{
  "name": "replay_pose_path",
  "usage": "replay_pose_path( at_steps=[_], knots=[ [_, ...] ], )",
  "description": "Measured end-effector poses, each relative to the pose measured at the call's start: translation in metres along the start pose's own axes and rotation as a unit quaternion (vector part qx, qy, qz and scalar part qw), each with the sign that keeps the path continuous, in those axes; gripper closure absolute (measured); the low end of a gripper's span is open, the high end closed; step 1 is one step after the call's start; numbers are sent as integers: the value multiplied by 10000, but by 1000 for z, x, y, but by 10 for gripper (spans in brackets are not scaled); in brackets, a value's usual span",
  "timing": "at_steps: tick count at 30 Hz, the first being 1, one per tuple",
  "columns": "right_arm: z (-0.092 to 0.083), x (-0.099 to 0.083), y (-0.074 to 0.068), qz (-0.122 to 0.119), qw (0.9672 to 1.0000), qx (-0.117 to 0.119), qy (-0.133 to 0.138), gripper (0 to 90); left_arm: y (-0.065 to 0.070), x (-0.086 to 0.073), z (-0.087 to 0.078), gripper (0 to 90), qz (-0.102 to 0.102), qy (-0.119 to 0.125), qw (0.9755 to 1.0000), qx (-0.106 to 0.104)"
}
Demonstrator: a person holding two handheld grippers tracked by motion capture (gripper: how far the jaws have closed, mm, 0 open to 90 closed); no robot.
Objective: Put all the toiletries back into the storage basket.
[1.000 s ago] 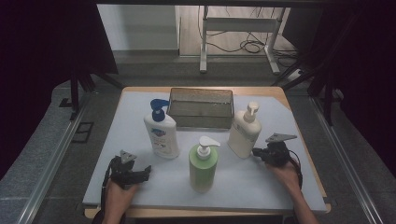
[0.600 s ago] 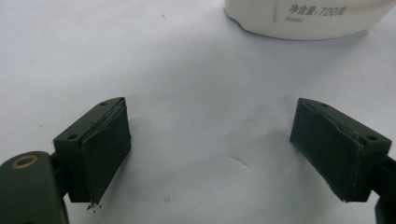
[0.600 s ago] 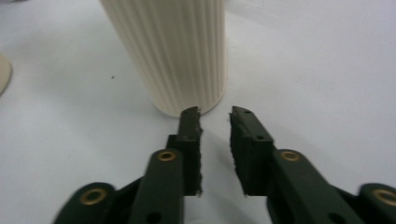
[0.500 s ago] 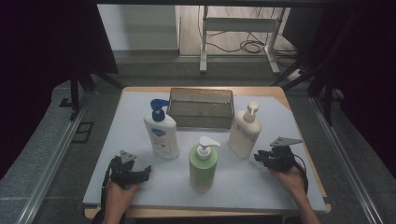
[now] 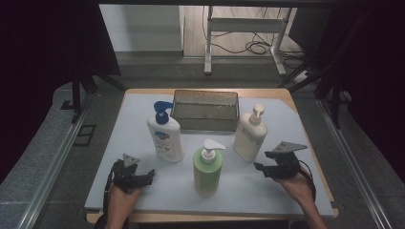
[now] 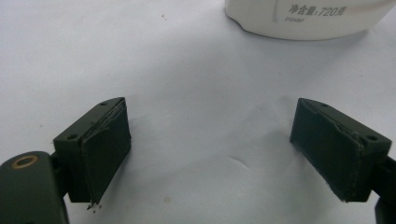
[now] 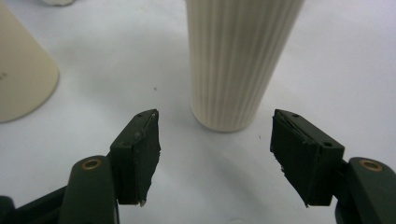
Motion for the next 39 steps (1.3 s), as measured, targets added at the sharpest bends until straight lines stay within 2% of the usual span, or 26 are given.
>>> replay_pose_path(
  at_steps=[11,16,30,35,39],
  knots=[
    [-9,29,5,18,9996,-144,252,220,0,0,0,116,-2,0,10000,-1],
    [-9,41,7,136,9993,-149,314,186,0,0,0,116,0,-1,10000,-2],
    [0,65,15,224,9984,-234,456,143,0,0,0,116,4,-4,10000,-2],
    [3,73,16,159,9982,-242,521,143,0,0,0,116,8,-8,10000,0],
    [7,80,19,99,9981,-334,512,149,0,0,0,116,11,-7,10000,0]
  ],
)
Point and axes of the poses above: each handheld gripper's, and its own axes: z roughly forward along the jaws, x roughly out of its top, y roughly to its right, the point moved 6 cm from there along z, roughly forward along the jaws, and after that the axes turned 11 degrees about -z, right-handed, at the moved point
